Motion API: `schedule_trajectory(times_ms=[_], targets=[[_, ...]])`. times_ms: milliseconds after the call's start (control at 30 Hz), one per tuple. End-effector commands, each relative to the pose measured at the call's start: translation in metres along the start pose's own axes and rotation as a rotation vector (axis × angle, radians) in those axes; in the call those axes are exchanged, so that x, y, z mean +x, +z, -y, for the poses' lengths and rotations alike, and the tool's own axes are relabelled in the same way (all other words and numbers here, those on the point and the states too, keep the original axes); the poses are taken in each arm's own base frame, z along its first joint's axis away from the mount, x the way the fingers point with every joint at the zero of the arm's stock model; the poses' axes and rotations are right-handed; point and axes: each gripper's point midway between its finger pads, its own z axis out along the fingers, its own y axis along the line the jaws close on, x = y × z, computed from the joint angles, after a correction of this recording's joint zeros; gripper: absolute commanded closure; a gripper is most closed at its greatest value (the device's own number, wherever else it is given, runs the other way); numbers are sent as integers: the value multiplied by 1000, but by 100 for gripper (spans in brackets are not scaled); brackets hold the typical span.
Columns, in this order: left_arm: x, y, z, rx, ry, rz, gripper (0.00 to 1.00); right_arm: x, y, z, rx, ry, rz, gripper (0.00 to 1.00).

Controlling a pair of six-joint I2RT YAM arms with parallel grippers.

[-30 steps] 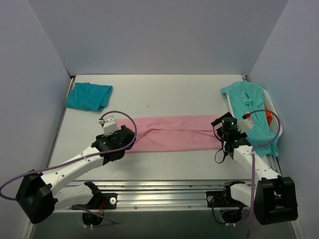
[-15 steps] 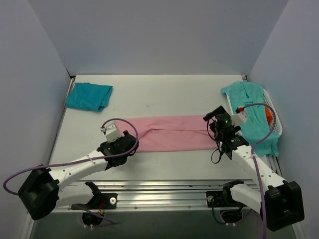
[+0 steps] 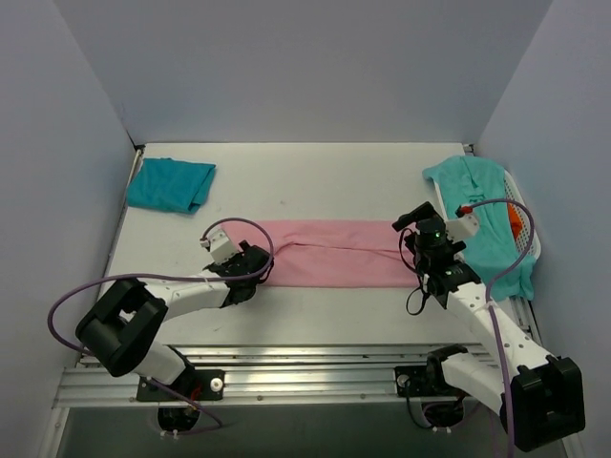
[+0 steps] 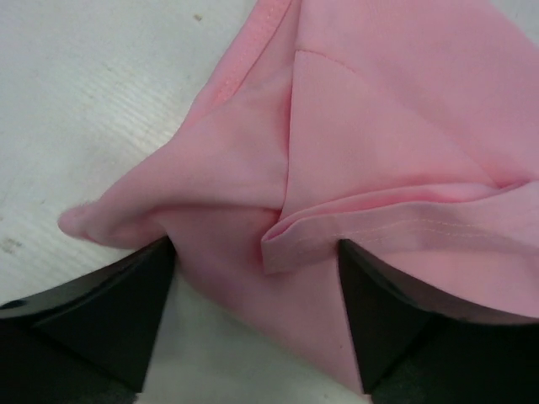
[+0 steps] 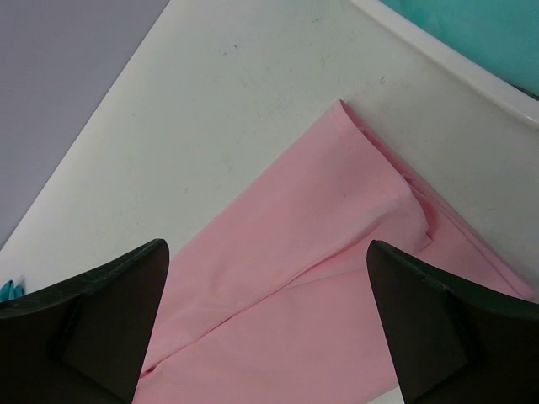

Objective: Fold and stack the t-shirts
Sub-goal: Rotate the tshirt 90 degrees

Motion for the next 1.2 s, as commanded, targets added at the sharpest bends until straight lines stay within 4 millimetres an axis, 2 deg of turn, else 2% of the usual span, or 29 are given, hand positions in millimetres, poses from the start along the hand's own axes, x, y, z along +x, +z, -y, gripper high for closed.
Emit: schedule_trajectory(times_ms=[0, 33, 100, 133, 200, 233, 300, 367, 433, 467, 500, 567, 600, 633, 700, 733, 800, 833, 900, 933, 967, 1000, 1033, 1067, 1100, 1133, 1167], targets=[[5, 21, 16, 58, -93, -52, 20, -15, -5, -3, 3, -1, 52, 0], [11, 28, 10, 46, -82, -64, 30, -14, -4, -2, 4, -2, 51, 0], [9, 36, 16, 70, -117, -72, 48, -13, -3, -2, 6, -4, 52, 0], [8, 39, 17, 73, -114, -74, 66, -13, -3, -2, 7, -4, 53, 0], [9, 47, 20, 75, -115, -86, 79, -14, -2, -2, 7, -2, 56, 0], [6, 50, 28, 83, -106, -86, 87, -13, -1, -2, 11, -4, 55, 0], [-2, 56, 34, 89, -95, -87, 94, -13, 0, -3, 12, -4, 57, 0], [-17, 60, 53, 114, -104, -73, 98, -16, 0, -5, 11, -1, 64, 0], [-32, 70, 61, 124, -87, -67, 98, -19, 0, -6, 8, 3, 72, 0], [-53, 72, 82, 157, -102, -47, 98, -20, 0, -7, 6, 5, 76, 0], [-64, 77, 92, 174, -101, -46, 98, -22, 0, -9, 4, 10, 83, 0], [-74, 99, 101, 186, -43, -94, 98, -24, 0, -11, -2, 15, 87, 0], [-104, 101, 132, 245, -62, -58, 98, -26, 0, -12, -3, 16, 91, 0], [-99, 123, 135, 252, -10, -92, 98, -26, 0, -13, -4, 19, 92, 0], [-109, 141, 157, 299, 11, -112, 98, -28, 1, -14, 0, 20, 101, 0], [-120, 161, 184, 348, 31, -99, 98, -32, 1, -14, 3, 22, 111, 0], [-118, 181, 206, 426, 69, -169, 98, -34, 2, -15, 5, 23, 117, 0], [-128, 201, 236, 495, 93, -155, 98, -35, 2, -15, 5, 25, 121, 0], [-117, 208, 263, 630, 127, -276, 96, -35, 3, -16, 0, 25, 120, 0], [-132, 216, 296, 728, 142, -241, 92, -36, 3, -16, -1, 25, 123, 0], [-119, 203, 307, 823, 160, -335, 86, -36, 3, -18, -10, 28, 122, 0], [-120, 198, 319, 901, 158, -345, 75, -35, 3, -19, -16, 28, 121, 0], [-103, 206, 322, 947, 126, -388, 34, -34, 3, -19, -19, 24, 120, 0], [-135, 182, 343, 1066, 107, -313, 7, -34, 4, -20, -23, 25, 121, 0], [-138, 173, 347, 1148, 92, -335, 6, -33, 5, -20, -22, 18, 117, 0], [-188, 137, 367, 1282, 38, -221, 6, -33, 5, -19, -16, 12, 116, 0], [-166, 156, 354, 1259, -4, -277, 6, -32, 5, -19, -17, 10, 115, 0]])
